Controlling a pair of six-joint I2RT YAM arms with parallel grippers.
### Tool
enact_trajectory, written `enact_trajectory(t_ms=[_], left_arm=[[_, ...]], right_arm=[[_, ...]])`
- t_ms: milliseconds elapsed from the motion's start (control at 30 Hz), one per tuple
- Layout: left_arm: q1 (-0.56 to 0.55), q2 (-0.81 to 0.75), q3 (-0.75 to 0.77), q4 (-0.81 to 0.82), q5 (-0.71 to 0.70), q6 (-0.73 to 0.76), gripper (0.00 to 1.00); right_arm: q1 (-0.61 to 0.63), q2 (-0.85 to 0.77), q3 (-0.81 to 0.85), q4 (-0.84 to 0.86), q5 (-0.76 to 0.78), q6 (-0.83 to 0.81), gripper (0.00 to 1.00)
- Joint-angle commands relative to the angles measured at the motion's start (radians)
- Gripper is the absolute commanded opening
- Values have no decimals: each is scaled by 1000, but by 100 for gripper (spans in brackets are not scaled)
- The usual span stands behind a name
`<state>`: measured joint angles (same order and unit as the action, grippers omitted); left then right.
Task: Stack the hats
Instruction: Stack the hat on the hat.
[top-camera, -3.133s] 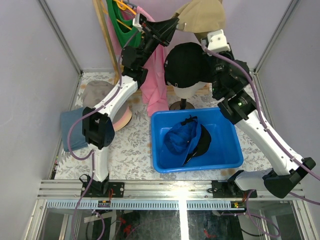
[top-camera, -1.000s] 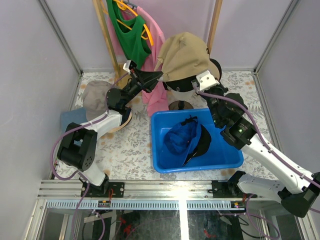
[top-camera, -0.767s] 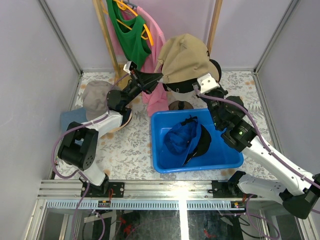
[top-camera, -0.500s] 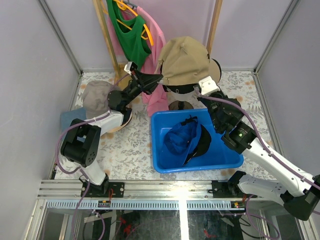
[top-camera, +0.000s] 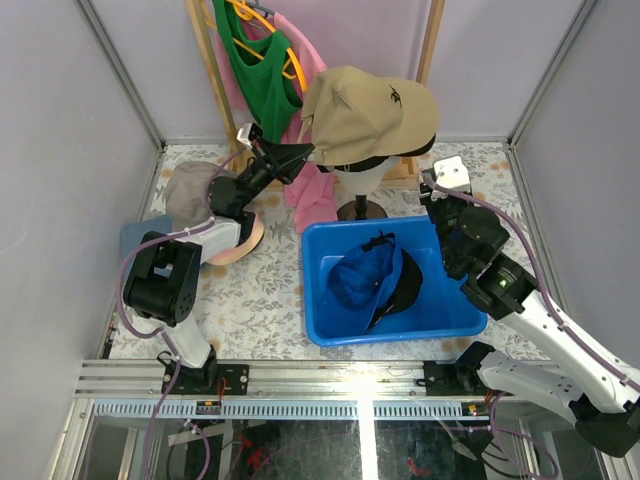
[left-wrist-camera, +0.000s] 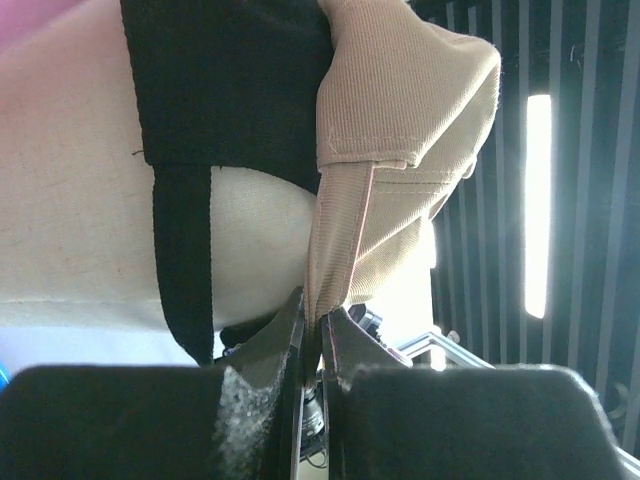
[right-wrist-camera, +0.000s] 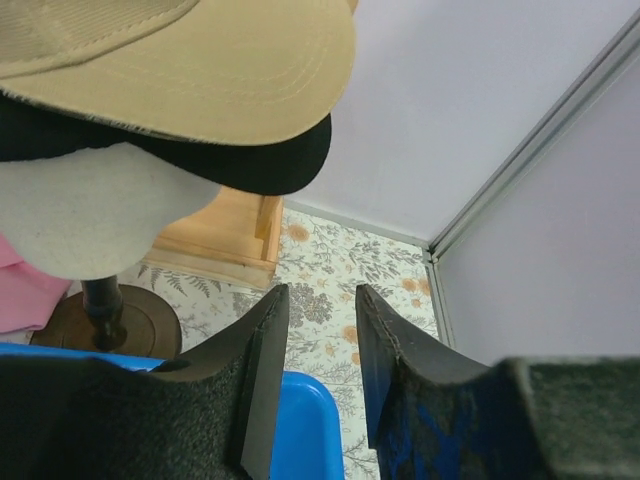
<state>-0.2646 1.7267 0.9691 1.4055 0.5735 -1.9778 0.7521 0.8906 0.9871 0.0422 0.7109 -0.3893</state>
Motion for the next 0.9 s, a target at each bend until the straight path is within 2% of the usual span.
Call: enact_trajectory(t_ms=[0,133,233,333,533,633,700,867], left_arm=[[11,26,45,37,44,-6,0],[11,44,72,49,62,-17,0],[11,47,85,49,70,-21,0],[11,55,100,51,79,-28,0],[11,56,113,50,88,-35,0],[11,53,111,52,91,-38,0],[11,53,111,55,93,-39,0],[13,53,111,58,97,-47,0]], right_arm=[[-6,-19,54,31,65,91,42],[-6,58,180,18,113,153,45],[-26,134,314,-38,130,245,43],[-126,195,459,-126,60,370,40],[-411,328,756,-366,-203,640,39],[-604,387,843,-472,-450,827,40],[-702,404,844,-467,-594,934,40],[-850,431,744,-358,-912,1197,42]])
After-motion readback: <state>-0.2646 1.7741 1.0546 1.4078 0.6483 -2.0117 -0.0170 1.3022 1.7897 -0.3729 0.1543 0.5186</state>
